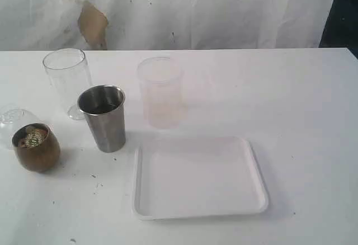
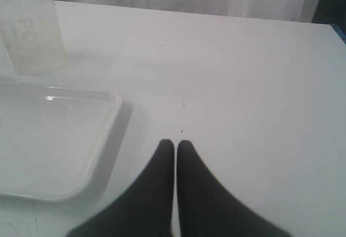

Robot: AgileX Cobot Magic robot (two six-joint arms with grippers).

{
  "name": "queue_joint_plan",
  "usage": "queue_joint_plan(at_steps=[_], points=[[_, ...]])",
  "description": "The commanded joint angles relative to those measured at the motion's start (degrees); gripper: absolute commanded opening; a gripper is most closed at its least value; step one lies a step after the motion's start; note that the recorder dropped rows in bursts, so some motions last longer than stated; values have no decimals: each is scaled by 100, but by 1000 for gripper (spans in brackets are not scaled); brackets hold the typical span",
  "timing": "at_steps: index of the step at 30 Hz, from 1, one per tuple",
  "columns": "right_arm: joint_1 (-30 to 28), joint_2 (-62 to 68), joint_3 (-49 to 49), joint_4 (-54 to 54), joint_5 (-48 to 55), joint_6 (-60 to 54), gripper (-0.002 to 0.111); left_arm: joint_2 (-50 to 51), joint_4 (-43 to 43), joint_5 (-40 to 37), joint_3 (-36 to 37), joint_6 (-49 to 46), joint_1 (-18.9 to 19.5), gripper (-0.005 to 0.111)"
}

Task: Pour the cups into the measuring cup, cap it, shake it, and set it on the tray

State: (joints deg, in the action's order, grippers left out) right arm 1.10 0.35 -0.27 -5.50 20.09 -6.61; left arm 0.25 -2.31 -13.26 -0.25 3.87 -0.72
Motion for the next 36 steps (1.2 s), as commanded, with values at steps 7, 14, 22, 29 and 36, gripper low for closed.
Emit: queue_joint_plan(at_steps=[7, 14, 22, 29, 36], points=[[3, -35, 27, -1, -2, -21, 2, -25, 37, -19, 25, 18, 5, 0], [3, -35, 27, -1, -2, -21, 2, -25, 37, -19, 25, 18, 5, 0], [3, -35, 27, -1, -2, -21, 2, -25, 37, -19, 25, 18, 5, 0], [3, -35, 27, -1, -2, -21, 2, -25, -645, -19, 25, -730, 5, 0], [3, -35, 27, -1, -2, -21, 2, -25, -542, 389, 25, -470, 5, 0]])
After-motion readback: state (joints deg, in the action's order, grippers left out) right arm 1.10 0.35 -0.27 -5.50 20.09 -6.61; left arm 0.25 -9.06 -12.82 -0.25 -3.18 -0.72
